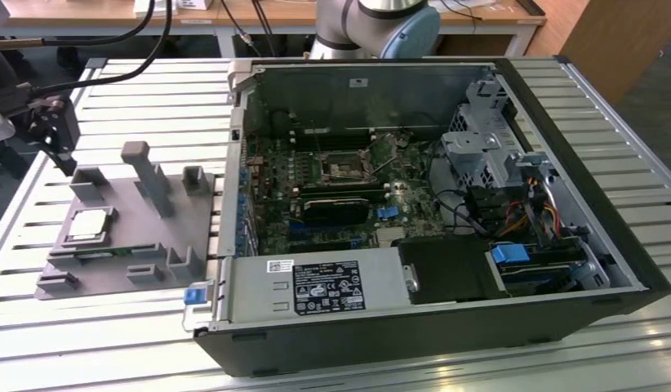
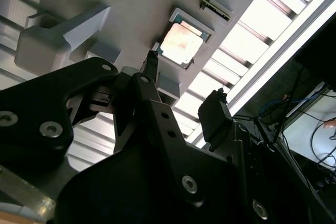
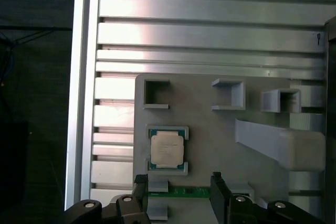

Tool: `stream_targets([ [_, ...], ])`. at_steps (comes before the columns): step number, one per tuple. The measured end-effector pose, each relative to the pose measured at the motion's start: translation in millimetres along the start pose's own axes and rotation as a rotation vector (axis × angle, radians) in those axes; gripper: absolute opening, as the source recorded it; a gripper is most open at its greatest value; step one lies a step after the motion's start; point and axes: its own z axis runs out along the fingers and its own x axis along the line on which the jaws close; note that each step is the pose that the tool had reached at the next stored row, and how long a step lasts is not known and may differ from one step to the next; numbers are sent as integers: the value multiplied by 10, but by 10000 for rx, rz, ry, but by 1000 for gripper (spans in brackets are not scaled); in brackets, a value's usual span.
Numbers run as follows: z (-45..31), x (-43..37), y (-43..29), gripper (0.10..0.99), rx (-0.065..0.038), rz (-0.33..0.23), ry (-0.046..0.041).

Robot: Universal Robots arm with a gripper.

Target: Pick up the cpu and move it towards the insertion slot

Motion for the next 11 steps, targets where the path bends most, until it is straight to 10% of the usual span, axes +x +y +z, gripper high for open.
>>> stream_targets([
  [11,40,0,-1,588,0,0,0],
])
